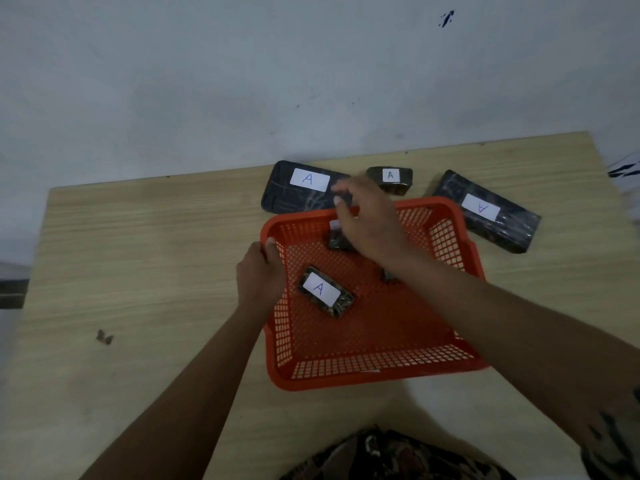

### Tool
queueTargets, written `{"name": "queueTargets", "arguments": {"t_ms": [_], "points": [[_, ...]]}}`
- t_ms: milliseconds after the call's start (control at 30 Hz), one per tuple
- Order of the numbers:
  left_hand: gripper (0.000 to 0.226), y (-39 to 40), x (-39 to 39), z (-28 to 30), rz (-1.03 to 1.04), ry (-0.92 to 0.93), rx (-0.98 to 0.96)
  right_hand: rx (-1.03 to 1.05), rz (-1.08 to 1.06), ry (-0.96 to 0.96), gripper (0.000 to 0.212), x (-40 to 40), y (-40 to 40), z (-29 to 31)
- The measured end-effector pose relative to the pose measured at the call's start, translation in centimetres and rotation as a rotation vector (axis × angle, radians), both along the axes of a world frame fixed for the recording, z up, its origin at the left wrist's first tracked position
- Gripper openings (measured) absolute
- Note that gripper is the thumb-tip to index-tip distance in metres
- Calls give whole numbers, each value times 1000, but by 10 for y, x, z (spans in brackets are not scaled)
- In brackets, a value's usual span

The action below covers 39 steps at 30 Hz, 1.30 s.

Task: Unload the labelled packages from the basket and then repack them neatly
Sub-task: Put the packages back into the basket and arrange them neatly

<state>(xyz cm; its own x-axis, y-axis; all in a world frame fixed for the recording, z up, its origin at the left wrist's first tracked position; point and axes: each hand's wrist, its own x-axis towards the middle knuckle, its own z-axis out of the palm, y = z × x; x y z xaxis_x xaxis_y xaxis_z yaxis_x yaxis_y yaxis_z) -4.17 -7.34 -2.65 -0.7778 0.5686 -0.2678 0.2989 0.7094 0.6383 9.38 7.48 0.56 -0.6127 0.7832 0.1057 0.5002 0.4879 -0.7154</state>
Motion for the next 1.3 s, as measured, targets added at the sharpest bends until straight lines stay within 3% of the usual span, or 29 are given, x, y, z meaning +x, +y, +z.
{"name": "queueTargets", "arguments": {"t_ms": [133, 267, 533, 767, 1167, 1233, 1300], "points": [[47, -9, 1, 10, -40, -146, 35, -85, 126, -148, 22, 38, -64, -14], [44, -26, 16, 10, -35, -145, 32, -184, 143, -316, 32, 50, -89, -39], [53, -33, 26, 6, 49, -108, 95, -364, 184, -301, 21, 53, -88, -47], [50, -33, 29, 7, 49, -101, 102, -561, 468, -489, 36, 62, -84, -36], [46, -32, 31, 7, 57, -90, 102, -531, 518, -465, 29, 63, -98, -37], [47, -33, 30, 7, 59, -100, 97, -346, 360, -365, 27, 58, -90, -32], [48, -33, 29, 5, 55, -106, 99, -105, 56, -265, 29, 52, -75, -29]]}}
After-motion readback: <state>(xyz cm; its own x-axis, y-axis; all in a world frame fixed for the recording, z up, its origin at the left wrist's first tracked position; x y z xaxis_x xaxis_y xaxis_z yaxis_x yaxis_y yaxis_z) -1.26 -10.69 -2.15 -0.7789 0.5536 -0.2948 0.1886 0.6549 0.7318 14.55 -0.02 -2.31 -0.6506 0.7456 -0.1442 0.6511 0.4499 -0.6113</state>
